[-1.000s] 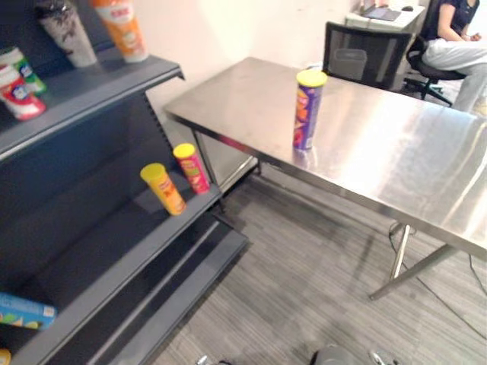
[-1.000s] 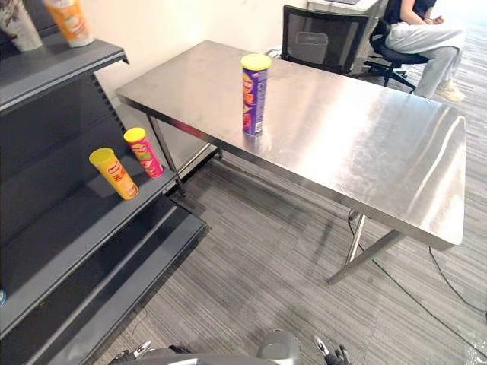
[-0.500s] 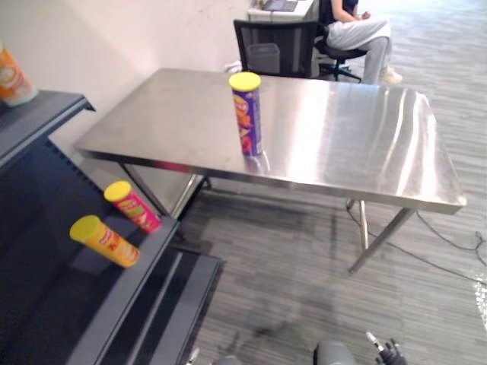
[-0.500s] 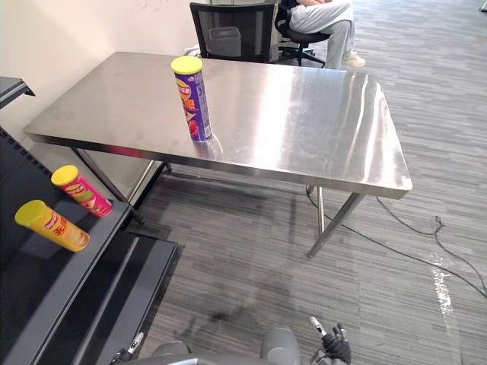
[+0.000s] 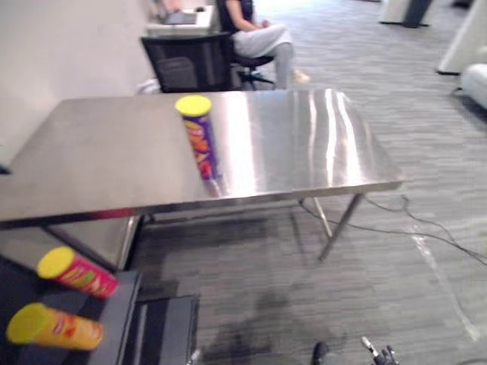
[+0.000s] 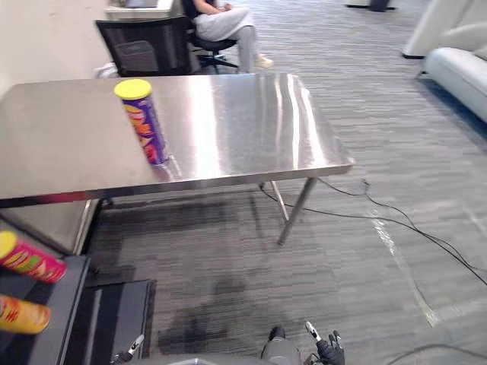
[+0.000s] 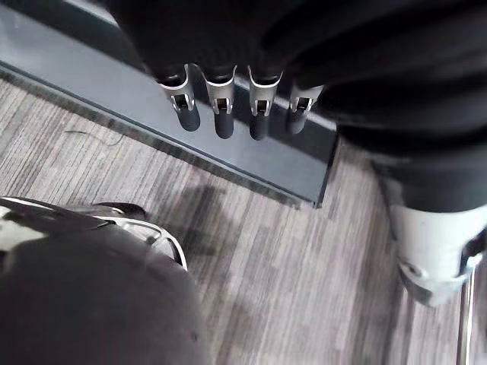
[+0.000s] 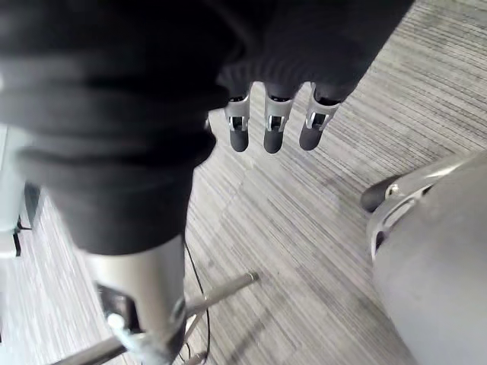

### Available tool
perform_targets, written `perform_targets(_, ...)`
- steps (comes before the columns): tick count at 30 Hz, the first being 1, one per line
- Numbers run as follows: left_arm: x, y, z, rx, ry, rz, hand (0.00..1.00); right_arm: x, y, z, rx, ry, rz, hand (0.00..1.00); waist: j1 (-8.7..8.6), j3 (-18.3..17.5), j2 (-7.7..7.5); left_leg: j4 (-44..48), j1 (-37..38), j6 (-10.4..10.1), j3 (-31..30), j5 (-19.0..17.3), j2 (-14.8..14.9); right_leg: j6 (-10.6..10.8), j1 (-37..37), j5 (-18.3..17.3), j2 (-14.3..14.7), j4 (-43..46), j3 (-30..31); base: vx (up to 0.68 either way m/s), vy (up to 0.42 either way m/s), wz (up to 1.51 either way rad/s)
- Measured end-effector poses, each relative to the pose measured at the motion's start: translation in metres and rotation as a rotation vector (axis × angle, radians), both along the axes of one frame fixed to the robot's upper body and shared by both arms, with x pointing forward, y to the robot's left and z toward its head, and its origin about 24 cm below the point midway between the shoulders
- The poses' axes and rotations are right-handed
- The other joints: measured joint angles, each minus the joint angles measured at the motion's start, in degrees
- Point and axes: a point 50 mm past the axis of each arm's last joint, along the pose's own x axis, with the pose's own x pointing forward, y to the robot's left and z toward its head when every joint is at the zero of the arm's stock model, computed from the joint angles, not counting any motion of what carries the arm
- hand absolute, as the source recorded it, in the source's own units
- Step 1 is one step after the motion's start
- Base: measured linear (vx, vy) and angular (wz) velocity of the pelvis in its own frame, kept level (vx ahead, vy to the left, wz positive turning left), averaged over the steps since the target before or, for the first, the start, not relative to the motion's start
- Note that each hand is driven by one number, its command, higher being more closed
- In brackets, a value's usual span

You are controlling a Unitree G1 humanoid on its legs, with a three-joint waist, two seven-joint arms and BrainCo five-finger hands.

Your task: Put the gum and the chips on the shelf.

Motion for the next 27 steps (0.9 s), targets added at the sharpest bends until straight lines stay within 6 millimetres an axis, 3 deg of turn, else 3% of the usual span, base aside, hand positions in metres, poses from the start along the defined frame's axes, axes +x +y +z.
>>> perform_targets(3,0.004,-0.004,0.0,0.016,0.004,-0.07,0.0,-0.005,-0.003,-0.003,-0.013,0.043,0.028,0.0,-0.09,0.1,0.45,0.5,-0.6,0.4,-4.9,0.3,-0.1,1.8,1.4,2.1,1.5,-4.7,0.9,0.02,-0.066,-0.34)
perform_targets(11,0.008,-0.001,0.001,0.033,0.005,-0.07,0.0,-0.001,-0.002,-0.003,-0.028,0.059,0.036,0.0,0.35,0.6,-0.6,-1.2,-1.2,-0.9,-7.8,-0.7,-0.3,2.0,5.0,7.8,3.3,-15.1,0.3,-0.04,-0.009,0.0)
perform_targets(17,0.007,0.005,0.002,0.059,0.013,-0.072,0.0,-0.002,0.0,-0.004,-0.028,0.066,0.049,0.0,0.34,1.4,-1.56,-1.4,-0.1,-1.0,-9.0,-0.9,-0.7,2.3,6.2,7.9,3.2,-15.3,0.3,0.0,0.016,0.0)
perform_targets(27,0.011,0.002,0.0,0.062,0.025,-0.065,0.0,-0.001,-0.004,-0.001,-0.071,0.054,0.02,0.0,0.22,3.3,-0.4,-1.0,0.6,-1.0,-12.6,-0.9,-1.1,1.9,7.5,7.3,3.1,-15.4,-0.5,0.02,0.007,0.04)
